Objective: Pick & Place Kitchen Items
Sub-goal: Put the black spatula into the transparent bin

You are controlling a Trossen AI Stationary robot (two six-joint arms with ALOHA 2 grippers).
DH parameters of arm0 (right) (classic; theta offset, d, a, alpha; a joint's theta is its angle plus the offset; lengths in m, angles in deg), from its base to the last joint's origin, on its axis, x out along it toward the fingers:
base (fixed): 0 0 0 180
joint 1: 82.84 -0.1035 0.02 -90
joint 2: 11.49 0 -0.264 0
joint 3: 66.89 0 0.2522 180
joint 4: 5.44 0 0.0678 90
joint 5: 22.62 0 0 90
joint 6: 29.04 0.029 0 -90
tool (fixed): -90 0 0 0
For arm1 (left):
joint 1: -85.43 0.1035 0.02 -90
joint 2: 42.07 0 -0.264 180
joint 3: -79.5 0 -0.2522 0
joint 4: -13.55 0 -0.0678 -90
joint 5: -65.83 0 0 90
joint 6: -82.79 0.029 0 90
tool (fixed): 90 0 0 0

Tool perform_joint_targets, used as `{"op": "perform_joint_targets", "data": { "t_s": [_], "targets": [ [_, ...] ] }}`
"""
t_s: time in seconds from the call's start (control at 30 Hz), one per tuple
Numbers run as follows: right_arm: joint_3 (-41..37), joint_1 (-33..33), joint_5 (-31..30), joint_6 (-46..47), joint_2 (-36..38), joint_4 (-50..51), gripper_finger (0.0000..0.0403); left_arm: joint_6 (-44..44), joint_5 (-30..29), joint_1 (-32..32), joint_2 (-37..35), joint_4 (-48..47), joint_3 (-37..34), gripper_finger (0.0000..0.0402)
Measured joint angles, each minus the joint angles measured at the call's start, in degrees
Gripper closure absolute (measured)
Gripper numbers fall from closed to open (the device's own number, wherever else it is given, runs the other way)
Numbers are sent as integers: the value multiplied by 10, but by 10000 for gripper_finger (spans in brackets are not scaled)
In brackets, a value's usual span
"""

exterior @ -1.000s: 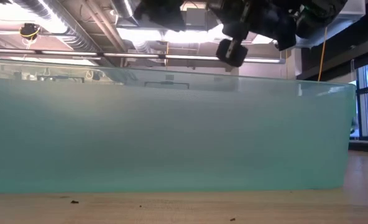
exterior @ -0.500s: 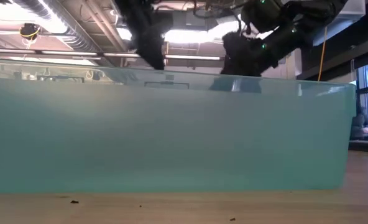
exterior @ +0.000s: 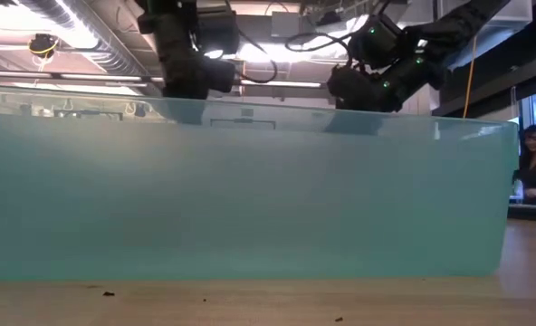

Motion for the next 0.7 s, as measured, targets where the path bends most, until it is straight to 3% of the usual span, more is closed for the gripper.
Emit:
{"op": "perform_joint_targets", "data": {
  "t_s": [0.17, 0.37, 0.47, 0.6, 0.7],
  "targets": [
    [0, -14, 2, -10, 0, -15, 283, -32, 47, -2, 0, -3, -6, 342],
    [0, -36, 2, -65, 0, -25, 283, -68, 61, -17, 0, -30, -6, 334],
    [0, -39, 2, -82, 0, -38, 283, -83, 50, -16, 0, -71, -6, 334],
    [0, -39, 2, -99, 0, -47, 283, -171, -4, 11, 0, -103, -6, 337],
    [0, -39, 2, -108, 0, -53, 283, -207, 8, 42, 0, -124, -6, 342]
  ]
}}
